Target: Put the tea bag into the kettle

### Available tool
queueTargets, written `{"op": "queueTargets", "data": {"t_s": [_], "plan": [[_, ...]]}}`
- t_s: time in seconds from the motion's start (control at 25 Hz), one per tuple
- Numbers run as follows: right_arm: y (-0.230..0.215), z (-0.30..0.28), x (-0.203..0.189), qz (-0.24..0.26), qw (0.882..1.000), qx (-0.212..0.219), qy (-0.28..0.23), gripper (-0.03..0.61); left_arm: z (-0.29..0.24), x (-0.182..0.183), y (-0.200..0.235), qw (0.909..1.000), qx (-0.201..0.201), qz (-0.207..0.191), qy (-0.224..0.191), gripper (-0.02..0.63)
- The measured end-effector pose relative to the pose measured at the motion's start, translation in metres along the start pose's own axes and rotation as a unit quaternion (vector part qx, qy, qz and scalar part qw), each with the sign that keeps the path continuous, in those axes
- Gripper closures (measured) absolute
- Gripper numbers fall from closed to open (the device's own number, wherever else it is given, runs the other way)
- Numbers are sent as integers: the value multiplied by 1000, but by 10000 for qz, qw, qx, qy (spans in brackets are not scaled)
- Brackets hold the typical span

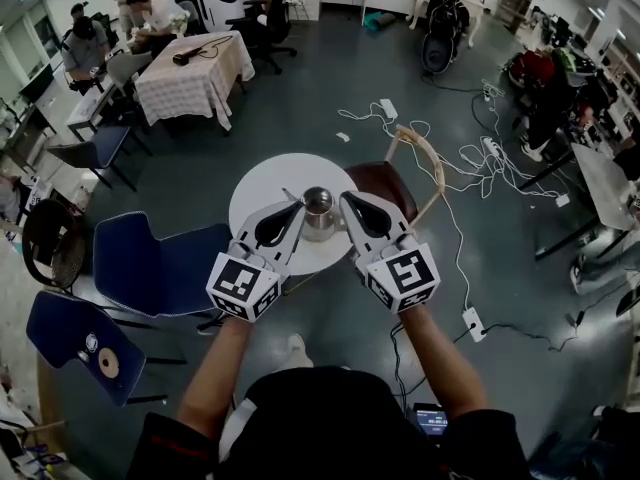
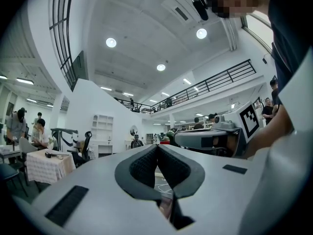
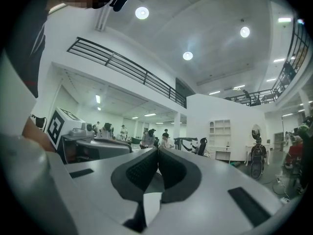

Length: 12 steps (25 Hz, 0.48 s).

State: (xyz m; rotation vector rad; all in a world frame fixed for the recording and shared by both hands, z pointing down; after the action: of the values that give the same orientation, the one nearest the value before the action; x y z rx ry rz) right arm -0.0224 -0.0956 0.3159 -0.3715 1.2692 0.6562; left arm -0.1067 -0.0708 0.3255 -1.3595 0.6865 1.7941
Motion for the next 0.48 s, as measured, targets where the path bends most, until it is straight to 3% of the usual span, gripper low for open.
{"op": "queueTargets", "data": {"t_s": [0.48], "plan": [[28, 59, 30, -54, 9996, 204, -160, 560, 30, 25, -66, 9997, 145, -148, -116, 598]]}}
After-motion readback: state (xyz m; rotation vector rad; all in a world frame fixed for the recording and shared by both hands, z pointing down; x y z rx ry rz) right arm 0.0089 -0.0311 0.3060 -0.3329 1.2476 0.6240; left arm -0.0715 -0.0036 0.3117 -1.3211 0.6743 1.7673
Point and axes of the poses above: the fingertips, and each gripper's own axes: z backward along the fingers, y to its left, x out of its top, the point moved 2 cm from there along z, backward along the fingers, and after that the axes turned 14 degrees about -y, right-handed, at the moved point
